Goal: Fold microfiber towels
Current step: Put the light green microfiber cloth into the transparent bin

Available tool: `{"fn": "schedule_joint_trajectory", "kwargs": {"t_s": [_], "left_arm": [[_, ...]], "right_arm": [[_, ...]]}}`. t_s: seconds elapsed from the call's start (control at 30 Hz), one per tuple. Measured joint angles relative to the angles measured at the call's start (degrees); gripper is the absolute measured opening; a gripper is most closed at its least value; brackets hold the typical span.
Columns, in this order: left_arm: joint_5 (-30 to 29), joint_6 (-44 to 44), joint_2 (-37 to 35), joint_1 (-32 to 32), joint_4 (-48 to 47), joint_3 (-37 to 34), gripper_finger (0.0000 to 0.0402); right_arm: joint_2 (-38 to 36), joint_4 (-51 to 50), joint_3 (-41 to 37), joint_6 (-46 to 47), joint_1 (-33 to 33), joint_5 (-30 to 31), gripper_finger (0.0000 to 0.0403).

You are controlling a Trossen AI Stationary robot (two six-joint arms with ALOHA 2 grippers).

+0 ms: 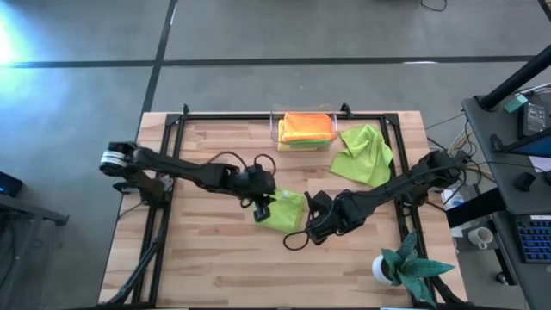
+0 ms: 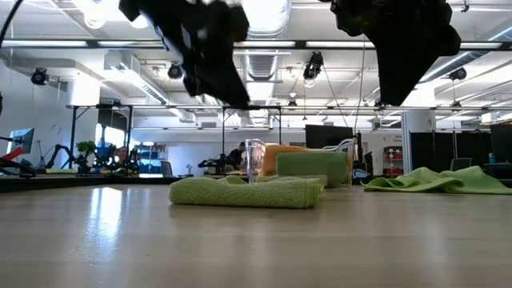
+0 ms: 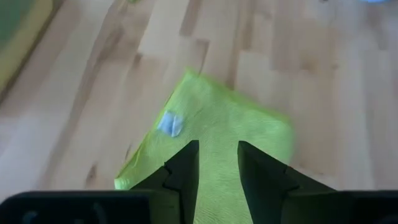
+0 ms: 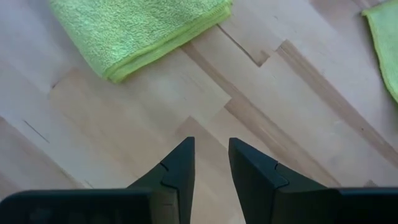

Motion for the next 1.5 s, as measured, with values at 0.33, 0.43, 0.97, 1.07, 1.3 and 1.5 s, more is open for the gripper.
{"fn": "schedule_joint_trajectory", "kwargs": {"t_s": [0.33, 0.43, 0.97, 1.07, 1.3, 1.5], "left_arm": [[3.33, 2.31, -9.89, -0.11, -0.41, 0.02, 0.0095], [3.37, 7.63, -11.89, -0.14, -1.43, 0.02, 0.0095], [3.47, 10.76, -11.71, -4.63, -13.78, -1.70, 0.0181], [3.42, 13.23, -10.24, -7.76, -13.56, -3.82, 0.0182], [2.89, 16.99, -5.80, -14.01, -3.47, -7.92, 0.0182], [-2.34, 19.13, 0.20, -15.19, 0.08, -8.55, 0.0182]], "right_arm": [[0.02, 0.54, -0.18, -0.42, 1.42, -1.09, 0.0096], [0.02, 1.60, -0.18, -0.41, 1.92, -1.90, 0.0096], [2.05, 19.21, -1.39, -13.92, 2.12, 1.34, 0.0172], [4.42, 26.34, -1.43, -24.64, 2.14, 2.01, 0.0175], [10.55, 36.41, -1.42, -39.46, 2.12, 2.19, 0.0176], [14.43, 36.30, -0.55, -39.70, 2.12, 3.08, 0.0176]]}}
